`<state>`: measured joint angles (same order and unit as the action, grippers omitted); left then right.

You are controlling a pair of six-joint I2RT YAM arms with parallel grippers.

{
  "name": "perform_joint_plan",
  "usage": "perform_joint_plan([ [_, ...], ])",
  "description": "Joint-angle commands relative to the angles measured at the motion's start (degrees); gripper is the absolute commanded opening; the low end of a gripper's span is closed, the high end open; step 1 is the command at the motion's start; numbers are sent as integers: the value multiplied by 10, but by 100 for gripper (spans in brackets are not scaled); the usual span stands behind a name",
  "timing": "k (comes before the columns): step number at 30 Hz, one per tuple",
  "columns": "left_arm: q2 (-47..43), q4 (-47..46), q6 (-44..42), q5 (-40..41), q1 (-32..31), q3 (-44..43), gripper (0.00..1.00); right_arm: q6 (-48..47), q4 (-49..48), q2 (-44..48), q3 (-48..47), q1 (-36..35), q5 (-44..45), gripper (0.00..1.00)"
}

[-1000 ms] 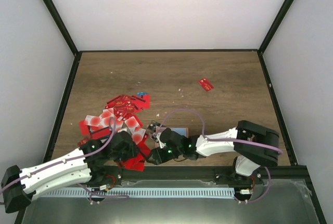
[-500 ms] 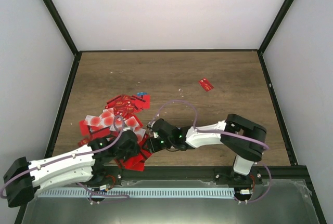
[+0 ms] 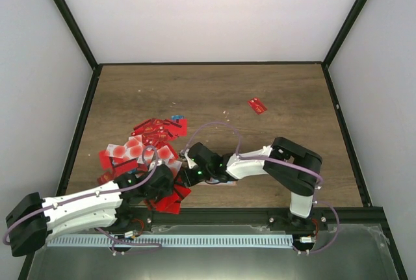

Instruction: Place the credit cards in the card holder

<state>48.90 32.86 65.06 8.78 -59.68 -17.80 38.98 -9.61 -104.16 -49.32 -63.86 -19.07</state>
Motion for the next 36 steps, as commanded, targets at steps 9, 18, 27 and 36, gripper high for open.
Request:
perform_joint_plan([
  [9, 9, -86, 2, -19, -2, 52, 33, 21, -63, -18, 18, 41, -146, 48],
  [18, -68, -151, -13, -58, -2, 68, 33, 41, -114, -35, 47, 62, -191, 48],
  [27, -191, -148, -19, -67, -1, 66, 33, 43, -112, -38, 51, 65, -180, 48],
  [36, -114, 41, 26, 23, -1, -1, 37, 27, -73, -8, 52, 66, -147, 48],
])
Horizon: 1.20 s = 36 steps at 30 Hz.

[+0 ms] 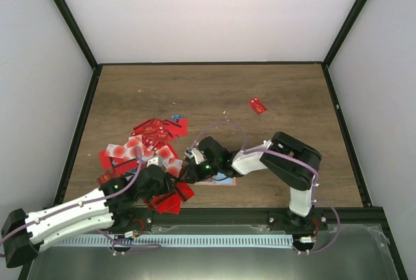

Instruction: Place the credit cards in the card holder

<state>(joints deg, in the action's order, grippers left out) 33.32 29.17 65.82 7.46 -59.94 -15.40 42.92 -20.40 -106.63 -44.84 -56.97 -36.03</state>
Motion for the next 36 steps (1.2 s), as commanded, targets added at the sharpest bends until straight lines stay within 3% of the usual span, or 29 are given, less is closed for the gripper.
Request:
perform_joint_plan([
  [1, 57, 79, 20, 32, 1, -27, 37, -13, 36, 18, 7, -2, 24, 47],
  [9, 107, -2, 17, -2, 1, -2, 41, -4, 22, 19, 20, -2, 15, 48],
  [22, 164, -45, 13, -3, 1, 9, 42, 3, 8, 16, 30, -2, 9, 47],
  [36, 95, -91, -9, -24, 1, 5, 42, 6, 2, 7, 32, -2, 7, 47],
])
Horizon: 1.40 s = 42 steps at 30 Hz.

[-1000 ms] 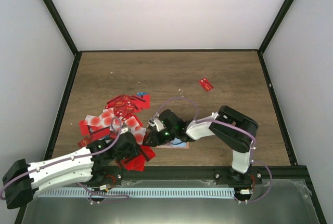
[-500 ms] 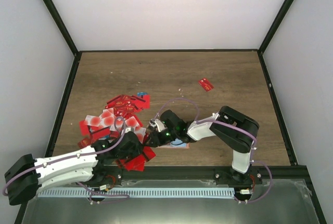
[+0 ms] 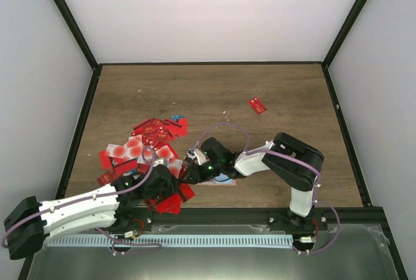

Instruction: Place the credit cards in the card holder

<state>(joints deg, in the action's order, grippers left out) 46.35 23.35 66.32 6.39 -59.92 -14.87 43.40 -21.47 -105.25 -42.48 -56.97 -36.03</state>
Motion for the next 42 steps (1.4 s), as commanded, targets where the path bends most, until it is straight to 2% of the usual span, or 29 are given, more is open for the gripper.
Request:
perform_joint_plan([
  [1, -43, -36, -15, -14, 1, 0, 42, 2, 13, -7, 9, -2, 7, 47],
  [6, -68, -34, -17, -15, 1, -2, 42, 1, 16, -6, 7, -2, 9, 47],
  [11, -44, 60, 7, 29, 1, -27, 42, 0, 20, -3, 6, -2, 10, 47],
  [13, -26, 70, 9, 32, 1, -28, 44, 0, 19, -3, 7, -2, 10, 47],
  [26, 78, -62, -1, -13, 1, -5, 46, 4, 8, -7, 13, -2, 5, 47],
  [42, 28, -112, -25, -39, 1, -60, 46, 10, 7, -20, 2, 6, 10, 47],
])
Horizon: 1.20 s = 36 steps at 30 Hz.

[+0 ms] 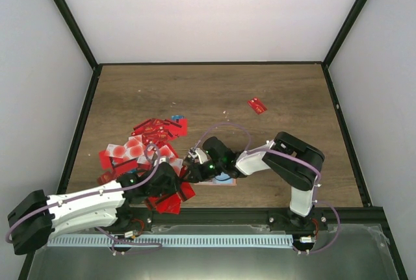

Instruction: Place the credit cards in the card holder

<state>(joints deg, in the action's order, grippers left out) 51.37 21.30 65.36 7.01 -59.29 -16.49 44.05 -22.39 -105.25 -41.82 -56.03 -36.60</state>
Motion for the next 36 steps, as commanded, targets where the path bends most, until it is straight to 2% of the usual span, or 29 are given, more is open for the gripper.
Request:
perform_joint_plan([
  [1, -26, -93, -15, -47, -5, -45, 46, 4, 16, -21, -4, -1, 14, 47],
  [10, -25, -107, -21, -53, -6, -61, 45, 5, 6, -29, -5, 17, -1, 47],
  [15, -27, 15, -22, 32, -5, -100, 46, -10, 9, -4, -4, 19, -10, 47],
  [18, -28, 113, -19, 109, -2, -140, 51, -29, 28, 23, -15, 19, -11, 47],
  [21, -25, 168, -28, 153, 11, -175, 56, -45, 58, 42, -39, 20, -5, 47],
  [26, -14, 236, -46, 181, 78, -213, 59, -57, 99, 32, -94, 22, 9, 48],
  [30, -11, 276, -63, 192, 159, -221, 61, -20, 85, -13, -143, 22, -19, 48],
  [36, -4, 249, -81, 149, 274, -215, 61, 77, 32, -81, -197, 14, -30, 48],
])
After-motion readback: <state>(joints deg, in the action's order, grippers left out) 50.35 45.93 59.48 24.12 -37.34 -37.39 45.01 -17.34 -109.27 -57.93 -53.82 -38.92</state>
